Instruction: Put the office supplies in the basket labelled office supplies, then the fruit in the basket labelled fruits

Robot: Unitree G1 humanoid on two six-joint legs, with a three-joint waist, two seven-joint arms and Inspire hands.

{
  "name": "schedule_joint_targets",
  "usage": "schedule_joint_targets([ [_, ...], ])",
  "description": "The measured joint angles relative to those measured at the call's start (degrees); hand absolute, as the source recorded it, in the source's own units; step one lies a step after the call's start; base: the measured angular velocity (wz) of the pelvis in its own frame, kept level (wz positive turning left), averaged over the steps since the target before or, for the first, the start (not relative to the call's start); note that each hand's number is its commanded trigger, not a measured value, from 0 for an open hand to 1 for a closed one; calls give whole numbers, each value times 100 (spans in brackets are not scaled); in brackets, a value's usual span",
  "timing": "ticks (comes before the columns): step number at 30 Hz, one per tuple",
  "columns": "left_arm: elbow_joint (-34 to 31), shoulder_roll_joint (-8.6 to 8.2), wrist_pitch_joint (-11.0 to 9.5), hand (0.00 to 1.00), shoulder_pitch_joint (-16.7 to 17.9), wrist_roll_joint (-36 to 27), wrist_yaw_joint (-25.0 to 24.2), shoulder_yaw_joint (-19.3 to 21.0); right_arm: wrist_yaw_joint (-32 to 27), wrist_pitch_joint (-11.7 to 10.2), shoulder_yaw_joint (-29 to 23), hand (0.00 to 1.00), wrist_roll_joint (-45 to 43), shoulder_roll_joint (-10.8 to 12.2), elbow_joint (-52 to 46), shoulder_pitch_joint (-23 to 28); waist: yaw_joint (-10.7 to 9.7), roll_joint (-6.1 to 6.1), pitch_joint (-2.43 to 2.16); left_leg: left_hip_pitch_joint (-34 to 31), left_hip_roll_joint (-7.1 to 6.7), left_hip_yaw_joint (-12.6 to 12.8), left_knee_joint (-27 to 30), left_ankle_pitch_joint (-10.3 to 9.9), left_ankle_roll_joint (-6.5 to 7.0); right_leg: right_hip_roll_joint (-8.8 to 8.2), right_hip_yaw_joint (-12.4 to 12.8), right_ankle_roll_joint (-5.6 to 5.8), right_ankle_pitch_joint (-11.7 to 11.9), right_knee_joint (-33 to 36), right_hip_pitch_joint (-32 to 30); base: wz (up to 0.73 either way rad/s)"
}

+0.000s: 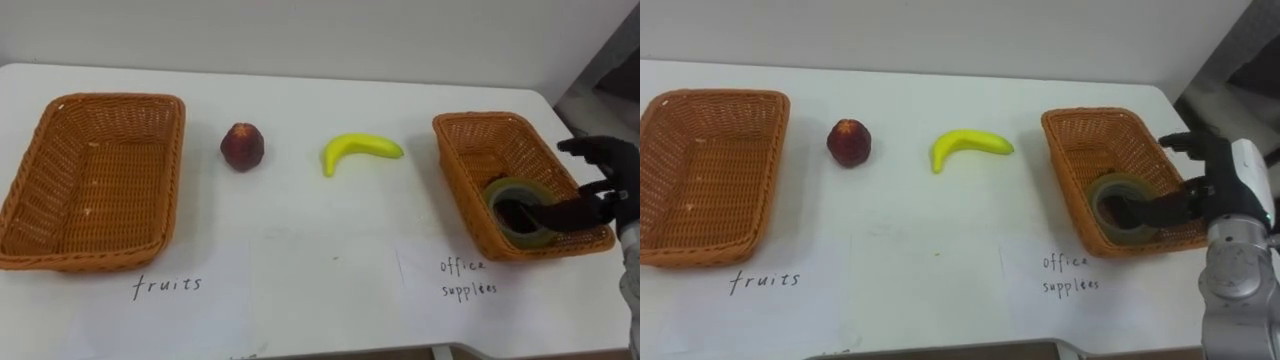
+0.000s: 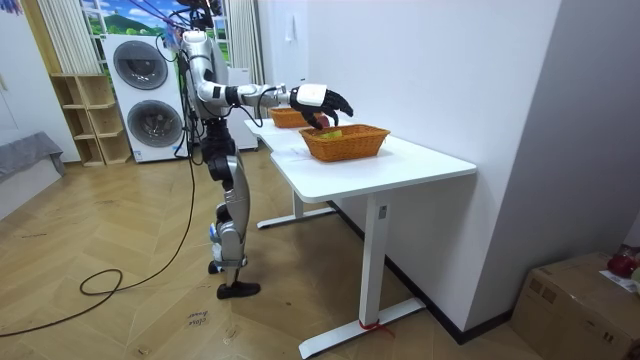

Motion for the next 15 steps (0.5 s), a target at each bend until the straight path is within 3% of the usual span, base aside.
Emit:
schedule_joint_targets([
  [15,-15,0,5,0,-1,2,10,5,-75,0,-1,0,47,0,-1,-6,0,30,-15,-1,2,-7,-7,0,0,0,-6,0,0,4,-4,0],
])
